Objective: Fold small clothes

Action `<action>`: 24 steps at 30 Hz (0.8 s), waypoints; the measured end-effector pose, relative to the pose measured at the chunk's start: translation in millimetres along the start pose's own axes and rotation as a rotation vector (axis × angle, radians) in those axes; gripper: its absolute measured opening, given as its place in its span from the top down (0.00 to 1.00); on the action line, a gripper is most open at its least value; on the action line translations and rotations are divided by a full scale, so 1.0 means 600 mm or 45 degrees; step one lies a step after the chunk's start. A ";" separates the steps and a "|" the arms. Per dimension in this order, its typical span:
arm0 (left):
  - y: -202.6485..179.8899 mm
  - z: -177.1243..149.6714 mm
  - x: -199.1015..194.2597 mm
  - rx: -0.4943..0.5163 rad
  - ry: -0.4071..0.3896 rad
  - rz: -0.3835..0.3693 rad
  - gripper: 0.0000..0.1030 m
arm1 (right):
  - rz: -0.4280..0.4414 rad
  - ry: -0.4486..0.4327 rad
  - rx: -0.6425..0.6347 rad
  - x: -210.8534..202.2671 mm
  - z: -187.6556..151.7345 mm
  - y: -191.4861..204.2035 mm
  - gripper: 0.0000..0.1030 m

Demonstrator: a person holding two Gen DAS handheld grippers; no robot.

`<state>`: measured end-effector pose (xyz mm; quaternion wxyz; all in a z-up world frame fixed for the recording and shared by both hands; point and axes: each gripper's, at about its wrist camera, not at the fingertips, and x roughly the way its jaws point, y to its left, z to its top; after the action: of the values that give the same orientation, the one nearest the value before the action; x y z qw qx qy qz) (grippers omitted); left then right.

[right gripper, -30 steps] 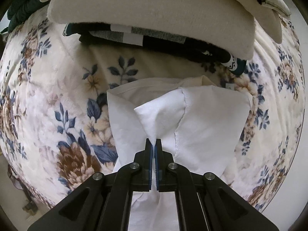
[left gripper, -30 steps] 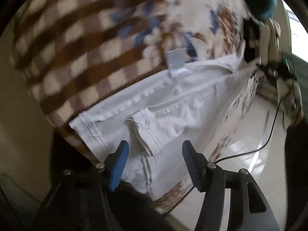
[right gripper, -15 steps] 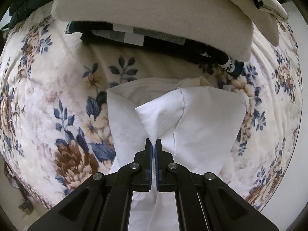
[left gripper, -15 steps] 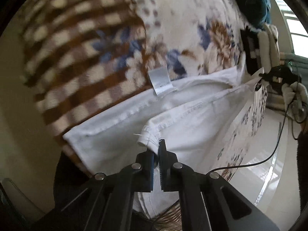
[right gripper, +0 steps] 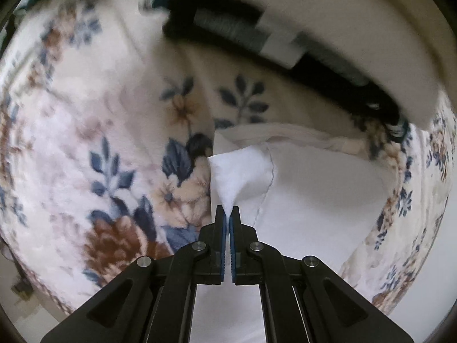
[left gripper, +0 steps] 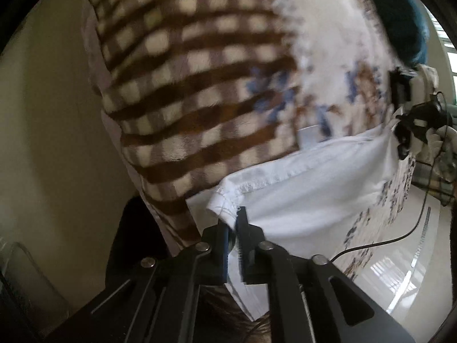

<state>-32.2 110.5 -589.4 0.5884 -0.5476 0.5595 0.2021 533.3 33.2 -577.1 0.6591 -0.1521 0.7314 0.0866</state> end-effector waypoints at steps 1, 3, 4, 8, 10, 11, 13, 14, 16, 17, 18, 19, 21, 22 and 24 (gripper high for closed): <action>0.008 0.006 0.005 -0.004 0.043 0.011 0.93 | 0.028 0.030 0.002 0.009 0.002 0.002 0.93; 0.014 0.015 -0.003 0.003 0.088 0.011 0.86 | 0.140 0.065 0.028 0.014 -0.008 -0.004 0.72; 0.012 0.019 -0.014 0.024 0.093 0.014 0.82 | 0.210 0.065 0.052 0.007 -0.021 -0.014 0.56; -0.033 0.050 -0.069 0.166 0.050 0.012 0.47 | 0.375 0.003 0.159 -0.030 -0.107 -0.088 0.44; -0.080 0.081 -0.090 0.252 0.037 -0.025 0.41 | 0.371 -0.034 0.197 -0.042 -0.157 -0.133 0.39; -0.104 0.095 -0.094 0.293 0.038 -0.051 0.41 | 0.361 -0.050 0.218 -0.044 -0.181 -0.156 0.39; -0.169 0.129 -0.093 0.389 0.036 -0.102 0.41 | 0.337 -0.076 0.290 -0.040 -0.231 -0.211 0.39; -0.214 0.148 -0.086 0.448 0.038 -0.141 0.41 | 0.341 -0.084 0.344 -0.035 -0.256 -0.241 0.39; -0.305 0.183 -0.058 0.559 0.047 -0.200 0.41 | 0.372 -0.095 0.438 -0.020 -0.286 -0.288 0.39; -0.344 0.195 -0.043 0.614 0.054 -0.215 0.41 | 0.386 -0.103 0.495 -0.009 -0.298 -0.311 0.39; -0.381 0.208 -0.025 0.671 0.067 -0.228 0.41 | 0.401 -0.115 0.539 -0.001 -0.302 -0.330 0.39; -0.428 0.221 -0.002 0.738 0.072 -0.223 0.41 | 0.425 -0.132 0.586 0.006 -0.304 -0.349 0.39; -0.528 0.250 0.060 0.871 0.087 -0.211 0.41 | 0.493 -0.183 0.677 0.025 -0.301 -0.388 0.39; -0.563 0.262 0.088 0.914 0.091 -0.188 0.41 | 0.522 -0.205 0.711 0.032 -0.297 -0.402 0.39; -0.626 0.286 0.152 0.944 0.133 -0.168 0.41 | 0.606 -0.242 0.778 0.052 -0.279 -0.430 0.39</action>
<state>389.0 106.1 -551.3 0.7289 -0.3421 0.5875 -0.0808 460.6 -267.4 -569.6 0.7003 0.2332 0.6740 0.0291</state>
